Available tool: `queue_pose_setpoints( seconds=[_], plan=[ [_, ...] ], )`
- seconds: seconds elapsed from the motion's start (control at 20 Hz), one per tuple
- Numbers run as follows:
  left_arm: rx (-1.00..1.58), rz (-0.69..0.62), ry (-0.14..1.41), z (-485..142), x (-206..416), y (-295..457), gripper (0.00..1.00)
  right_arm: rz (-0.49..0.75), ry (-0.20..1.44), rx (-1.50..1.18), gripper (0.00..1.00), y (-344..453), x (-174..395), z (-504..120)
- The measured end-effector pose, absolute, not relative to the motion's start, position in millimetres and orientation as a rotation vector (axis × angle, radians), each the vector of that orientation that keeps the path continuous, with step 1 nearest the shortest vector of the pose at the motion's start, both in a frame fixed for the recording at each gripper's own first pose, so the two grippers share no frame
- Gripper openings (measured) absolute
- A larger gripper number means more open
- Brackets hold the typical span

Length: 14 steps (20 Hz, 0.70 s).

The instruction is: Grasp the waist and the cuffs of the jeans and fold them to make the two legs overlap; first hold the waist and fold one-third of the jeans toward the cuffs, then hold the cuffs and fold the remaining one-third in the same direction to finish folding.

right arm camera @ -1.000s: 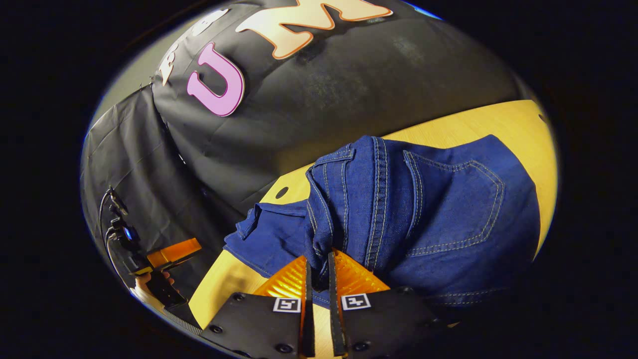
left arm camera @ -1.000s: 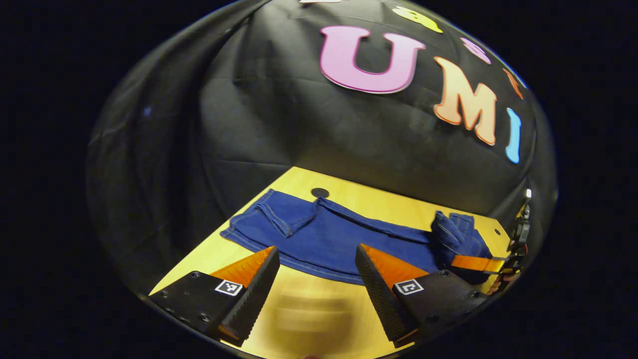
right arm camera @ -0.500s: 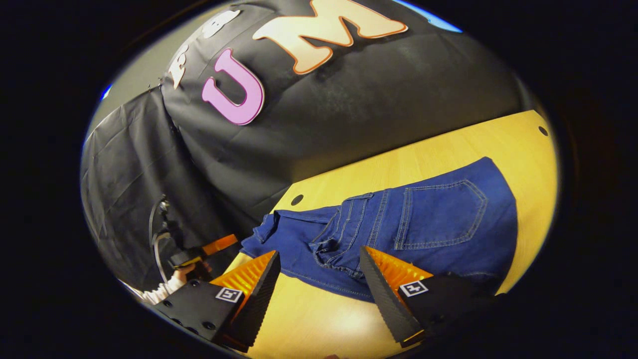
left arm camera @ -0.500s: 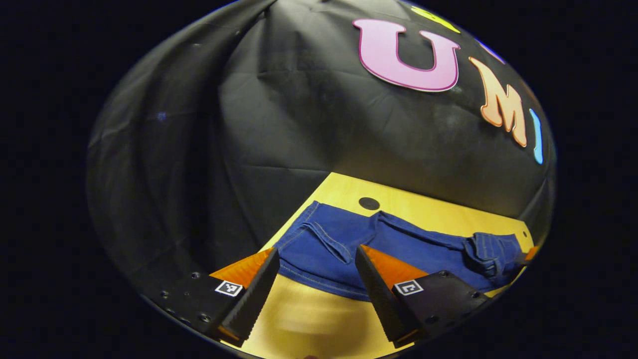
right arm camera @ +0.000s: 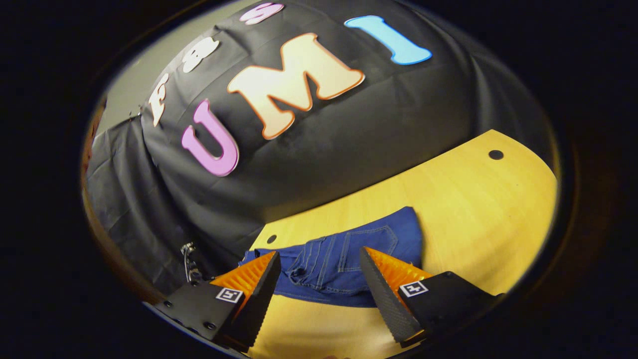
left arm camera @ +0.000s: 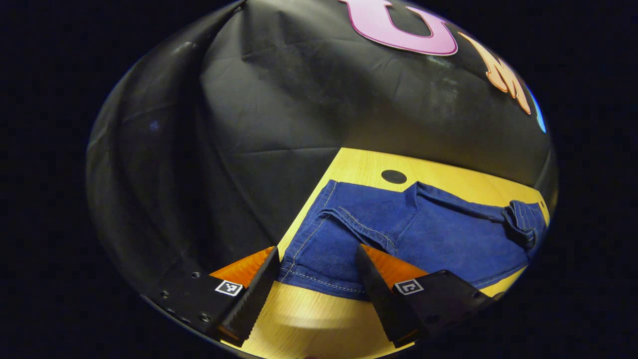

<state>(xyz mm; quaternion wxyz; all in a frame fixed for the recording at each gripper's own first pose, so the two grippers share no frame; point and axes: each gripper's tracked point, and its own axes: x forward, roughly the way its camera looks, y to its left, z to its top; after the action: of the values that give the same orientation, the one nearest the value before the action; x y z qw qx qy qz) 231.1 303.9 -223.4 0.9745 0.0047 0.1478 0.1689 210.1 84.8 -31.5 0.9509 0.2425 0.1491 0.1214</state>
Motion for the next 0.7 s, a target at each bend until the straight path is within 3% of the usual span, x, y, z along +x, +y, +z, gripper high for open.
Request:
queue_pose_setpoints(
  seconds=[0.1, 0.2, 0.25, 0.3, 0.5, 0.7],
  plan=[
    [0.03, 0.34, 0.319, -227, 231, 305, 0.94, 0.225, 0.296, 0.522, 0.94, 69, 203, -23],
    [0.025, 0.322, 0.333, -230, 232, 302, 0.95, 0.192, 0.299, 0.5, 0.98, 54, 194, -23],
    [0.019, 0.318, 0.335, -230, 231, 301, 0.95, 0.18, 0.306, 0.493, 0.94, 49, 191, -22],
    [0.002, 0.312, 0.339, -230, 230, 303, 0.96, 0.175, 0.313, 0.497, 0.98, 47, 186, -20],
    [-0.029, 0.263, 0.383, -225, 227, 298, 0.9, 0.193, 0.315, 0.531, 0.94, 48, 180, -11],
    [-0.038, 0.226, 0.403, -228, 235, 279, 0.23, 0.196, 0.285, 0.559, 0.98, 42, 178, 0]
  ],
)
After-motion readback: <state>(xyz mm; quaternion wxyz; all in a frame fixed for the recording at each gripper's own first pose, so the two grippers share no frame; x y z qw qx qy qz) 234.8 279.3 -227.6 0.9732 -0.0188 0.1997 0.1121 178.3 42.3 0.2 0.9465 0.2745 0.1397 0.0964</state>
